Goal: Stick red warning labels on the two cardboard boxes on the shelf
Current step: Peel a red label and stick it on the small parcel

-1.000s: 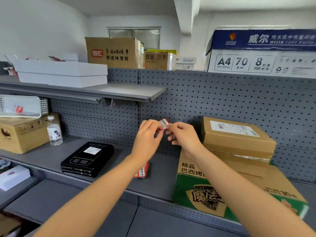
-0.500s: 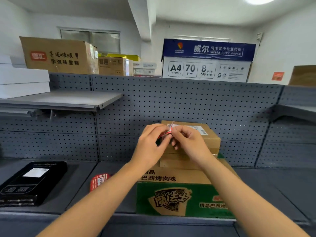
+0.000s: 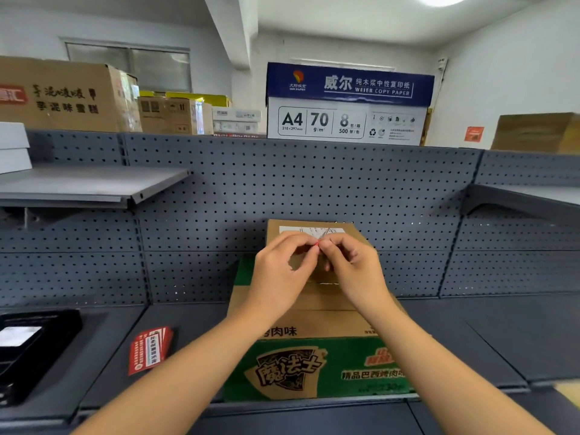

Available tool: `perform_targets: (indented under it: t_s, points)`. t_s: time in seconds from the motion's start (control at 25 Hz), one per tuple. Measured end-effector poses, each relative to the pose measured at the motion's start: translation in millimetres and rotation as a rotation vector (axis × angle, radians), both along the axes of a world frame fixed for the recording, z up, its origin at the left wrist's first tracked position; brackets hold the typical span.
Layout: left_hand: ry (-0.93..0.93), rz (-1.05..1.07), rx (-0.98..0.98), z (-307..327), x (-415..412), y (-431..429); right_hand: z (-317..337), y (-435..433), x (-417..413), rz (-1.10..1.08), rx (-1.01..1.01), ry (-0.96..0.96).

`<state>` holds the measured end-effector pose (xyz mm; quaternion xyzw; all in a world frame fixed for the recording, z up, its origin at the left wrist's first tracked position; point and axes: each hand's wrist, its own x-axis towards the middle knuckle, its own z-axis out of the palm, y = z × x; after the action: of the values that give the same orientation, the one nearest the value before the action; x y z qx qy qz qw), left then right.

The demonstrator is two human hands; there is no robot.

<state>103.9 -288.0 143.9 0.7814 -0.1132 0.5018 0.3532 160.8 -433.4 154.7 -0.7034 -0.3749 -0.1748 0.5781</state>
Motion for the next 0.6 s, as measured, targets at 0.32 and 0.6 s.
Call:
perform_targets:
  t_s: [0.32, 0.6]
  points:
    - [0.016, 0.001, -0.096, 0.1, -1.1, -1.8, -7.5, 6.5, 3.4, -0.125, 0.015, -0.234]
    - [0.171, -0.143, -0.317, 3.7, -4.9, -1.9, -9.2, 7.3, 6.2, -0.172, 0.002, -0.322]
